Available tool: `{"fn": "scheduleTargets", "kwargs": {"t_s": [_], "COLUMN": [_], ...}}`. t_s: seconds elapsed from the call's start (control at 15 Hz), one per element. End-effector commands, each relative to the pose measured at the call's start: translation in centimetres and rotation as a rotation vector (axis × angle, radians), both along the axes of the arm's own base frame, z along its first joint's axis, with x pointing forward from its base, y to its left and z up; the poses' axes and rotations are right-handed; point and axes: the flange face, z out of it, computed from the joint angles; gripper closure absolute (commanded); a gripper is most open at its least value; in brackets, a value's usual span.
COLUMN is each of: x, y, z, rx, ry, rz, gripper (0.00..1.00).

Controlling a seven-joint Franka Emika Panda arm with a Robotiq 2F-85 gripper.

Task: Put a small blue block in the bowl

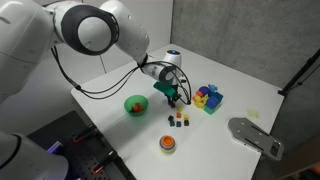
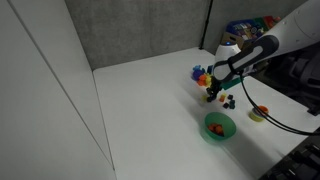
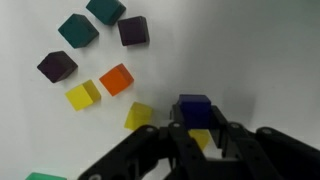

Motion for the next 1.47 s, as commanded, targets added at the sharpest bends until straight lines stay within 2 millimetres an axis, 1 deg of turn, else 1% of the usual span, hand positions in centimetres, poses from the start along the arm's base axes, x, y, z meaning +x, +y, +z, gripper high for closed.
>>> {"fn": "scheduleTargets", "kwargs": {"t_s": [0.0,0.2,0.33,0.67,0.8,1.13,1.2,1.27,1.33,1.4], "x": [-0.9,-2.5,-4.0,-8.8,-10.7,-15.5,-16.3,-17.0,-17.6,-18.0], "y": [1.4,2.6,3.4,6.1,7.6,12.5,13.3,14.0,14.5,14.8], "z": [4.6,7.3,8.6,10.4,11.0,12.4,12.7,13.1,13.5,14.0], "rx": [-0.033,-0.055,-0.078,-0.112,-0.119,-0.131,-0.131,-0.131,-0.132,-0.135], "ry": [-0.002,-0.013,-0.021,0.027,0.043,0.061,0.07,0.087,0.099,0.112], "rz": [0.018,0.061,0.088,0.192,0.228,0.301,0.308,0.315,0.315,0.315], "gripper": [0.9,0.9,0.9,0.9,0.91,0.91,0.85,0.45,0.44,0.37]}}
